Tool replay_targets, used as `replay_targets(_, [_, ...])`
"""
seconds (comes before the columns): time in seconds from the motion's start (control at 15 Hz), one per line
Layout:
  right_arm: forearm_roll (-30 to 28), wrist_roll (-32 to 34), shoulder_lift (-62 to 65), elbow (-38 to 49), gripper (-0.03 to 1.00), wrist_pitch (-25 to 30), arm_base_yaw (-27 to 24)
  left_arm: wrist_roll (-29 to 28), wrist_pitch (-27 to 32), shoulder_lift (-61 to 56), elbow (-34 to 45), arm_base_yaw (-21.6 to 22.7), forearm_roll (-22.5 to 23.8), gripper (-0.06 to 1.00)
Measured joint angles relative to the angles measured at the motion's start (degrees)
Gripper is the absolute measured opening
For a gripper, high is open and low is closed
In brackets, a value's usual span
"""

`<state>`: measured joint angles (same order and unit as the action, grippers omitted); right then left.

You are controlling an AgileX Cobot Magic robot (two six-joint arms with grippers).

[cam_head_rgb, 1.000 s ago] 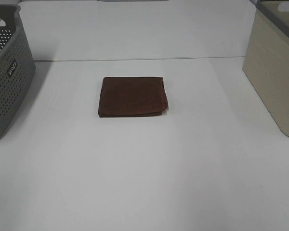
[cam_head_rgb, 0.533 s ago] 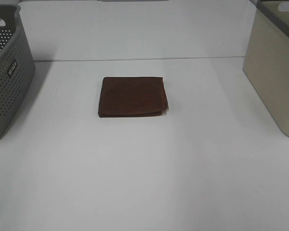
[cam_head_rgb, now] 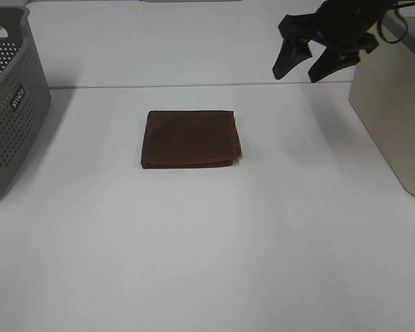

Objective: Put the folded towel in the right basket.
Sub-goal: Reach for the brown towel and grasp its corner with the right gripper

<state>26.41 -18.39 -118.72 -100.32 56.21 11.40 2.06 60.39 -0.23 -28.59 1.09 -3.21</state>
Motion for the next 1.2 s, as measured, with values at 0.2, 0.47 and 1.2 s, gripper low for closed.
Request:
replay_targets(0.2, [5.7, -0.1, -8.3, -7.7, 0.69, 3.1, 0.2, 0.0, 0.0, 0.0, 0.0, 0.0, 0.0, 0.97])
replay_targets(0.47, [8.3, -0.1, -19.4, -18.8, 0.69, 11.3, 0.2, 0.0, 0.0, 0.0, 0.0, 0.0, 0.0, 0.97])
replay_targets(1.2, [14.6, 1.0, -34.3, -30.3, 0.69, 11.0, 0.2, 0.0, 0.0, 0.0, 0.0, 0.0, 0.0, 0.97])
